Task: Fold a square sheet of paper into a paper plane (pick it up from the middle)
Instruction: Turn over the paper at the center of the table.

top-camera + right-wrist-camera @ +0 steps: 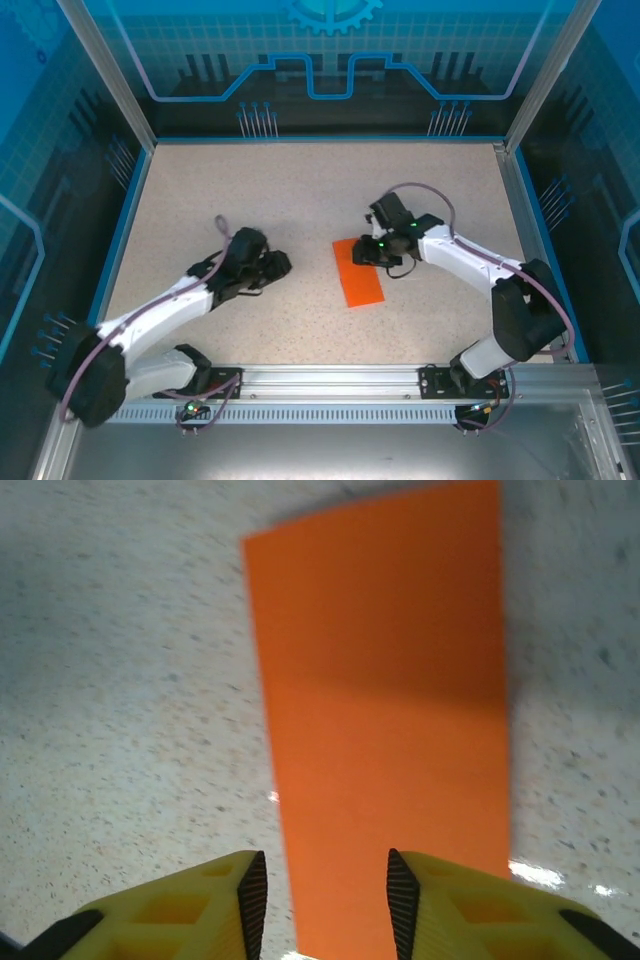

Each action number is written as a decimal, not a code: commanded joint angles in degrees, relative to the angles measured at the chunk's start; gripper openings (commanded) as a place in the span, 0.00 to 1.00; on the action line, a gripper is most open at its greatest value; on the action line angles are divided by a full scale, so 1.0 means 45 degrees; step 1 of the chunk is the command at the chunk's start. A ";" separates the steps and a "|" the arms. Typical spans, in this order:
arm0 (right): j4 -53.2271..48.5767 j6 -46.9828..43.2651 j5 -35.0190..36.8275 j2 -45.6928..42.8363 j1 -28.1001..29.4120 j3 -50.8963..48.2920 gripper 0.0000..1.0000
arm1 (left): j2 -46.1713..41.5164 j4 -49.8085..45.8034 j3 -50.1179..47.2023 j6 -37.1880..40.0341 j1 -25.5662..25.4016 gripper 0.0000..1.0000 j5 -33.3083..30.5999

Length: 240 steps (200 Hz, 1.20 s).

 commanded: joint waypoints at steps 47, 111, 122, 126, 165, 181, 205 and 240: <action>0.2488 -0.0327 -0.3488 -0.0707 -0.2425 -0.2977 0.32 | 0.5616 0.1107 0.4231 -0.0531 -0.2179 0.28 0.1596; 0.2888 -0.0747 -0.4105 0.0385 -0.2893 -0.3193 0.27 | 0.7838 0.0508 0.5768 -0.0797 -0.2163 0.24 0.1198; 0.3006 -0.0755 -0.4213 0.0553 -0.2908 -0.3196 0.27 | 0.7881 0.0477 0.5723 -0.0820 -0.2146 0.24 0.0897; 0.3094 -0.0751 -0.4355 0.0633 -0.2905 -0.3202 0.27 | 0.7885 0.0526 0.5711 -0.0799 -0.2147 0.25 0.0860; 0.3297 -0.0832 -0.4736 0.1162 -0.2883 -0.3366 0.26 | 0.8438 0.0718 0.5958 -0.0595 -0.2161 0.26 0.1060; 0.3453 -0.0755 -0.4812 0.1322 -0.2850 -0.3561 0.26 | 0.8708 0.0717 0.6105 -0.0511 -0.2139 0.26 0.1147; 0.3684 -0.0521 -0.4828 0.1448 -0.2585 -0.3887 0.25 | 0.9028 0.0784 0.6202 -0.0465 -0.2068 0.26 0.1295; 0.4906 0.0663 -0.5038 0.1333 -0.1939 -0.4569 0.26 | 0.9236 0.0817 0.6326 -0.0109 -0.1845 0.26 0.1420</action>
